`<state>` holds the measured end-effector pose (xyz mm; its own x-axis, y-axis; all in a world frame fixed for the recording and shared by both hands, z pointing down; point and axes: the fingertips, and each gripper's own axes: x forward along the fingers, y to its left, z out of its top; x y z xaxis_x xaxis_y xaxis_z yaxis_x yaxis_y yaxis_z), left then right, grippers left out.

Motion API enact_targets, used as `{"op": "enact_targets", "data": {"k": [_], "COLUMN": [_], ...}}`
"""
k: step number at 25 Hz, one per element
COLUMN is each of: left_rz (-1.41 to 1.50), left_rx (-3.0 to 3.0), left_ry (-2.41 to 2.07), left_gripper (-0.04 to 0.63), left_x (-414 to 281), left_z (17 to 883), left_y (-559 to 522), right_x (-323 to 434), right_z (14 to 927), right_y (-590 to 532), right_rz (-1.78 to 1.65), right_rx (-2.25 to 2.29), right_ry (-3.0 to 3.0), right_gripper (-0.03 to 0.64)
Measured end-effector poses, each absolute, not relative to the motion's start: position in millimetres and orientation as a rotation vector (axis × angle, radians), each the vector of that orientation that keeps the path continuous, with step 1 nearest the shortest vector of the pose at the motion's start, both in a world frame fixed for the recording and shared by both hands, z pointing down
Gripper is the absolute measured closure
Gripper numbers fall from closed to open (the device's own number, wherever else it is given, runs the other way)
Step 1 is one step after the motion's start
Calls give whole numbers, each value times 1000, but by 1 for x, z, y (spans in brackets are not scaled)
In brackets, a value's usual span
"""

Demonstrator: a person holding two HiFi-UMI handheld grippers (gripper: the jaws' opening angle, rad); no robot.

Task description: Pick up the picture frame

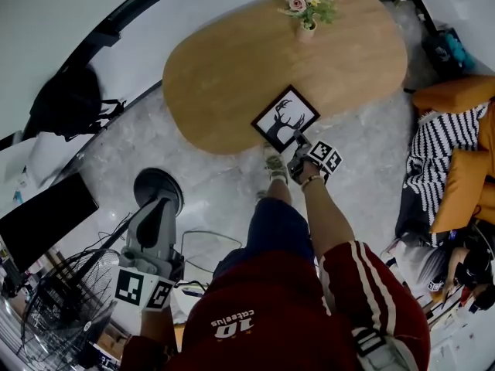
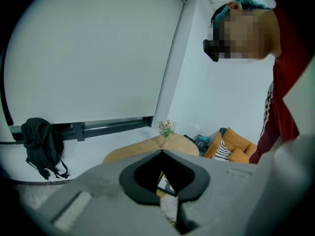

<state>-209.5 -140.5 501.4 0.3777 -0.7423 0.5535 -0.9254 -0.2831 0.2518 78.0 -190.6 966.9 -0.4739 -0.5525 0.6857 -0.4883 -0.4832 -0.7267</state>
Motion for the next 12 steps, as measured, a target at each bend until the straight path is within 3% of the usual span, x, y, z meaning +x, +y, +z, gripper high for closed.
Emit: {"op": "enact_targets", "data": {"k": [12], "left_rz": [423], "left_rx": [2134], "left_ry": [-1456], "left_gripper": [592], "left_x": [-203], "left_z": [482], "left_y": [-135], "right_x": [64], "right_z": [909], "right_y": [-211], "right_rz": [-2013], "right_rx": [-1453], "right_ry": [1766], "right_gripper": [543]}}
